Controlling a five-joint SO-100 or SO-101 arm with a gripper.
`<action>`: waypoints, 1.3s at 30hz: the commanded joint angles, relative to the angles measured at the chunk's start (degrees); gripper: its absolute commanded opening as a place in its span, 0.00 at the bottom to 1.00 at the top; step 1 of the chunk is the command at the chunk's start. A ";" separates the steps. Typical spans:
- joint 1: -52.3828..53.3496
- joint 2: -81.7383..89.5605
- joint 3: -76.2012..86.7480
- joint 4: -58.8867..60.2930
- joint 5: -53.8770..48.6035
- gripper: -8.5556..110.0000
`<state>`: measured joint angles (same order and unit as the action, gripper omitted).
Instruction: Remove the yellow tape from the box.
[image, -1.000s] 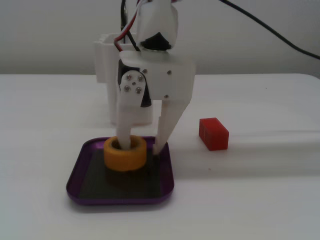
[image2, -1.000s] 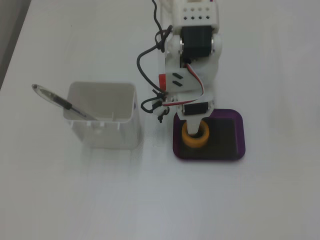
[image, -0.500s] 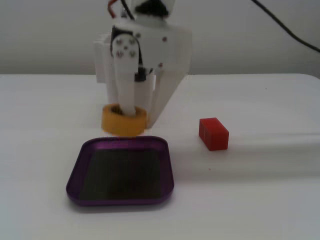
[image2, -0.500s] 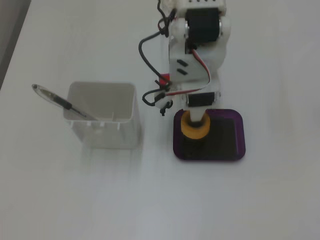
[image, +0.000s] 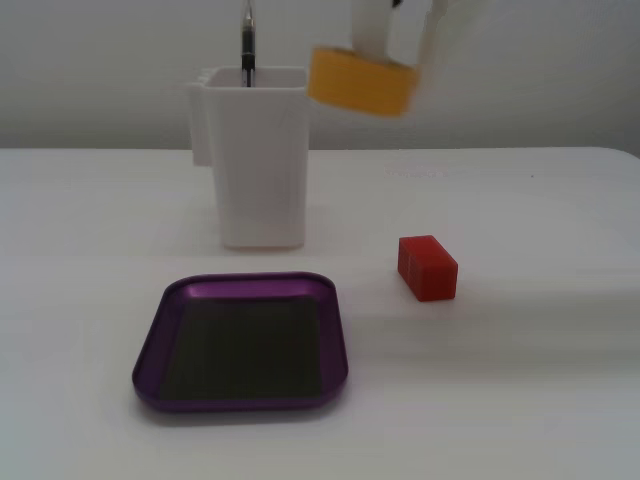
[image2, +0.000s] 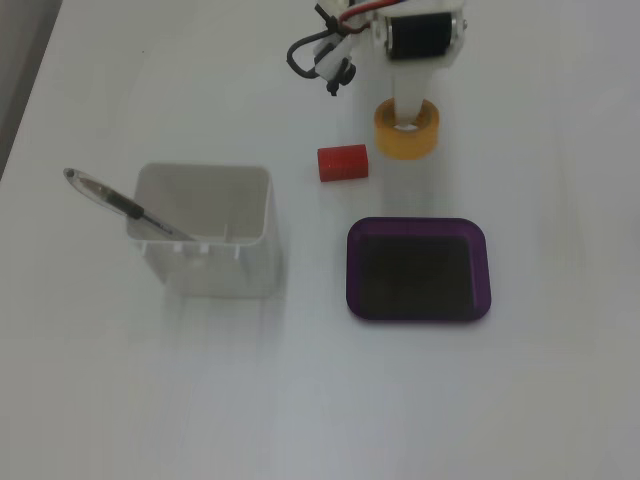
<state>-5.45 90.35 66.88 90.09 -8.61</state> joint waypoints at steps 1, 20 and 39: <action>-2.46 8.09 14.94 -7.91 0.00 0.07; -8.96 13.97 51.33 -38.85 -0.44 0.07; -6.77 20.57 42.01 -21.88 -0.53 0.17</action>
<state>-13.89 104.15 114.96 61.96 -8.70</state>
